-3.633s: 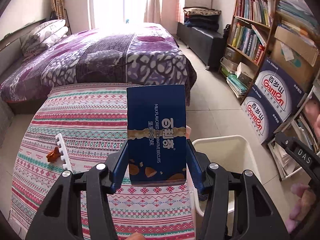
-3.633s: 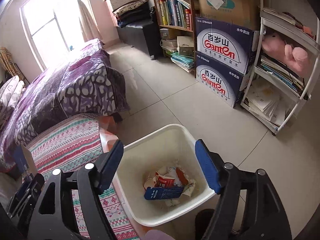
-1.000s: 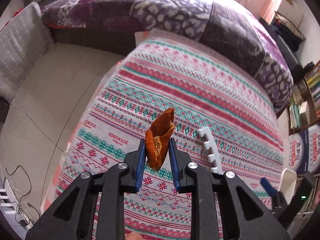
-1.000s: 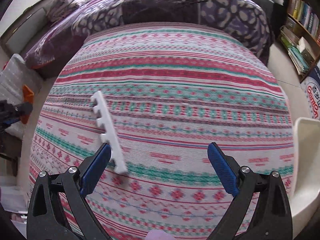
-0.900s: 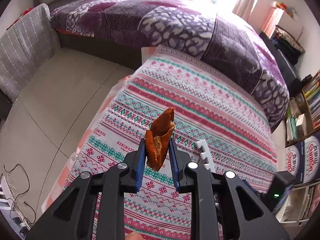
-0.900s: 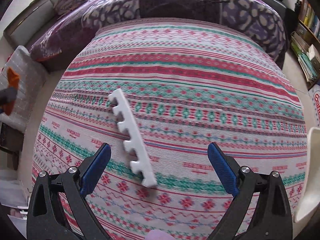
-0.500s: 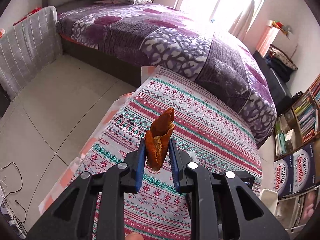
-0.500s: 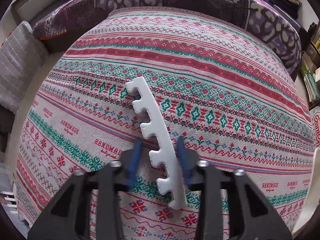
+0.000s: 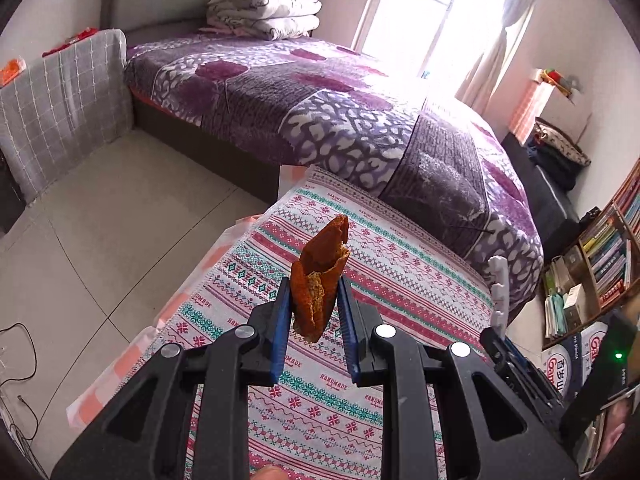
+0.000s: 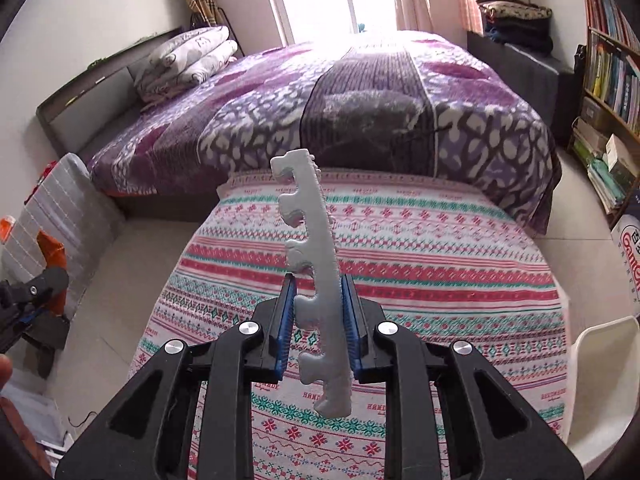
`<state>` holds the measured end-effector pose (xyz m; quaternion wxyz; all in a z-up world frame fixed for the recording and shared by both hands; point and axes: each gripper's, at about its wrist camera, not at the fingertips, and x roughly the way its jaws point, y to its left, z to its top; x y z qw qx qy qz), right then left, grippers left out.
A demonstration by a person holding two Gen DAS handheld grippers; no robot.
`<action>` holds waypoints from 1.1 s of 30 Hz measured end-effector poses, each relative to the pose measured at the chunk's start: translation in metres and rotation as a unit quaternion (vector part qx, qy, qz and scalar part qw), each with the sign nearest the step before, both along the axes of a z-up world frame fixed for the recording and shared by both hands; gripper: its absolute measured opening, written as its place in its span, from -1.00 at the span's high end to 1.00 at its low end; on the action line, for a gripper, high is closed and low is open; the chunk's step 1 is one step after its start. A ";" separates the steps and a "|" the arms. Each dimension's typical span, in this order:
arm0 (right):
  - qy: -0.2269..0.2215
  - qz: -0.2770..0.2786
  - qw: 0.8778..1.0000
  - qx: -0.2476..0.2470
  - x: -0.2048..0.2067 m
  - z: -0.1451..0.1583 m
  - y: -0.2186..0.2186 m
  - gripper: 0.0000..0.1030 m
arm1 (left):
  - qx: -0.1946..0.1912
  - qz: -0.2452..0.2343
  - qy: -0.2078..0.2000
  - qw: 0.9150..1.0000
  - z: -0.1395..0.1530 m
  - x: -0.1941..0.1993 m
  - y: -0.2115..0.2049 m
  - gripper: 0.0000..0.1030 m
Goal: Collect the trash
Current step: 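Carry toe separator to bin and open right tool while left carries orange peel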
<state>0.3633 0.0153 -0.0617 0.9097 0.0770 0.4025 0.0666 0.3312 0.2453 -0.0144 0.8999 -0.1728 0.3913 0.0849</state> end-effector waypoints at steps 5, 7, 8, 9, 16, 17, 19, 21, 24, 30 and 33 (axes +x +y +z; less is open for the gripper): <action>-0.025 -0.027 0.999 -0.013 -0.016 0.018 -0.021 0.58 | 0.019 0.006 -0.018 1.000 0.006 -0.012 -0.019 0.55; -0.034 -0.040 0.998 -0.023 -0.025 0.022 -0.030 0.58 | 0.030 0.006 -0.022 0.999 0.006 -0.017 -0.029 0.55; -0.039 -0.047 0.998 -0.030 -0.031 0.023 -0.034 0.58 | 0.036 0.005 -0.024 0.999 0.006 -0.020 -0.034 0.55; -0.043 -0.055 0.997 -0.036 -0.036 0.024 -0.039 0.58 | 0.042 0.004 -0.025 0.999 0.005 -0.022 -0.038 0.55; -0.005 -0.118 0.991 -0.056 -0.067 0.011 -0.083 0.58 | 0.059 -0.020 -0.010 0.998 -0.012 -0.028 -0.074 0.55; -0.001 -0.125 0.991 -0.057 -0.071 0.008 -0.089 0.58 | 0.061 -0.022 -0.011 0.998 -0.013 -0.030 -0.079 0.55; 0.006 -0.134 0.989 -0.059 -0.077 0.004 -0.101 0.58 | 0.059 -0.027 -0.014 0.998 -0.015 -0.032 -0.088 0.55; 0.007 -0.142 0.988 -0.063 -0.081 0.000 -0.113 0.57 | 0.055 -0.033 -0.013 0.998 -0.018 -0.034 -0.097 0.55; 0.001 -0.157 0.985 -0.064 -0.087 -0.006 -0.132 0.57 | 0.067 -0.040 -0.010 0.997 -0.024 -0.034 -0.111 0.55; 0.010 -0.186 0.982 -0.043 -0.087 -0.013 -0.166 0.57 | 0.075 -0.055 -0.004 0.996 -0.032 -0.029 -0.138 0.55; 0.001 -0.198 0.979 -0.038 -0.088 -0.007 -0.179 0.57 | 0.080 -0.060 -0.014 0.995 -0.028 -0.030 -0.150 0.55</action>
